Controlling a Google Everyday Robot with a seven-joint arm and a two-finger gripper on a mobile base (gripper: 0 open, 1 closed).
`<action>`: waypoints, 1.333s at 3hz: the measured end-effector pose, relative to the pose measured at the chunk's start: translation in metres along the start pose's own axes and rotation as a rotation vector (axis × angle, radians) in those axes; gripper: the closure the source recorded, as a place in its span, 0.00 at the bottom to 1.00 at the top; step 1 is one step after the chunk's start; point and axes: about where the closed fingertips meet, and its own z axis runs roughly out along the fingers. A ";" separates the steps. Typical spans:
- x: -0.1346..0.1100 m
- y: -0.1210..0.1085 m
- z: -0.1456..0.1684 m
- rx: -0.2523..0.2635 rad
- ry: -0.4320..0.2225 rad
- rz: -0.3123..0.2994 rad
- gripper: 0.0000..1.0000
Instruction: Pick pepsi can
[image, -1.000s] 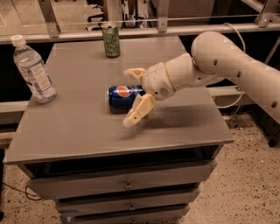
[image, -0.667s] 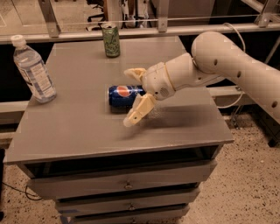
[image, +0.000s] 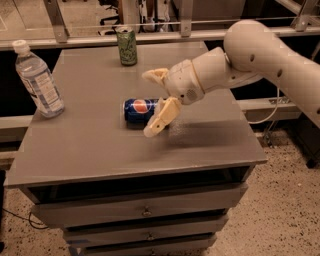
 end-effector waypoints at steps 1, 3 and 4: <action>-0.027 -0.005 -0.025 0.003 0.028 -0.044 0.08; -0.034 -0.008 -0.055 0.001 0.091 -0.067 0.00; -0.009 -0.020 -0.085 0.019 0.113 -0.040 0.00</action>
Offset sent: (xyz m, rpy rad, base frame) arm 0.0007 -0.0312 0.0821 -0.0989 -0.0894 0.0263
